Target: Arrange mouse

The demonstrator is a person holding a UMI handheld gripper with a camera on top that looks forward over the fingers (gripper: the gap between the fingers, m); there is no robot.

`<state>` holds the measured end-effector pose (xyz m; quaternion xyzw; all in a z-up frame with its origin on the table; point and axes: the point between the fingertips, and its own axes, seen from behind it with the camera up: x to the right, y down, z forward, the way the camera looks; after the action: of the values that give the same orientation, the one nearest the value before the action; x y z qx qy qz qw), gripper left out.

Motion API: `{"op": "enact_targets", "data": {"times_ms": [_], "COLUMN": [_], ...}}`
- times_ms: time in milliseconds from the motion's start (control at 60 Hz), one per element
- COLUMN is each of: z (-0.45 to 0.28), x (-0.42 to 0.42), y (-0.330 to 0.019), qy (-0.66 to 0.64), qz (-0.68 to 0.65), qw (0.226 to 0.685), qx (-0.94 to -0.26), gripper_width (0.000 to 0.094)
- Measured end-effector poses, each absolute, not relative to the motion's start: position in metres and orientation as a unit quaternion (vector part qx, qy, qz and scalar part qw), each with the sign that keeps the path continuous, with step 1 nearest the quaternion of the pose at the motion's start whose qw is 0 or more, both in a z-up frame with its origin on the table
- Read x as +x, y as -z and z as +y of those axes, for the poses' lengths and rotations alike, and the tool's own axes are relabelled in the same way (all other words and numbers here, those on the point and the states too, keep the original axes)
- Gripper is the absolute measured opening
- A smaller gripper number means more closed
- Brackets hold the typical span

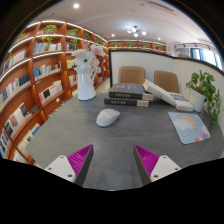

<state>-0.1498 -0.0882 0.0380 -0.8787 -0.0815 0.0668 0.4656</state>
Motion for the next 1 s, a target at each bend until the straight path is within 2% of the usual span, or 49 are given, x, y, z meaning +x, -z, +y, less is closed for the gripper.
{"op": "enact_targets", "data": {"times_ms": [417, 783, 883, 933, 967, 1000], "z": [0.06, 0.117, 0.12, 0.121, 0.122, 0.122], "x": [-0.218, -0.244, -0.247, -0.247, -0.245, -0.245], "y": [0.007, 0.009, 0.013, 0.014, 0.014, 0.015], "qy": [-0.049, -0.045, -0.046, -0.044, -0.043, -0.045], "qz": [-0.056, -0.081, -0.093, -0.092, -0.086, -0.085], "qw": [0.439, 0.429, 0.419, 0.416, 0.414, 0.409], "qx": [-0.895, -0.899, -0.902, -0.903, -0.905, -0.907], "gripper_width": [0.0797, 0.0768, 0.069, 0.061, 0.052, 0.0519]}}
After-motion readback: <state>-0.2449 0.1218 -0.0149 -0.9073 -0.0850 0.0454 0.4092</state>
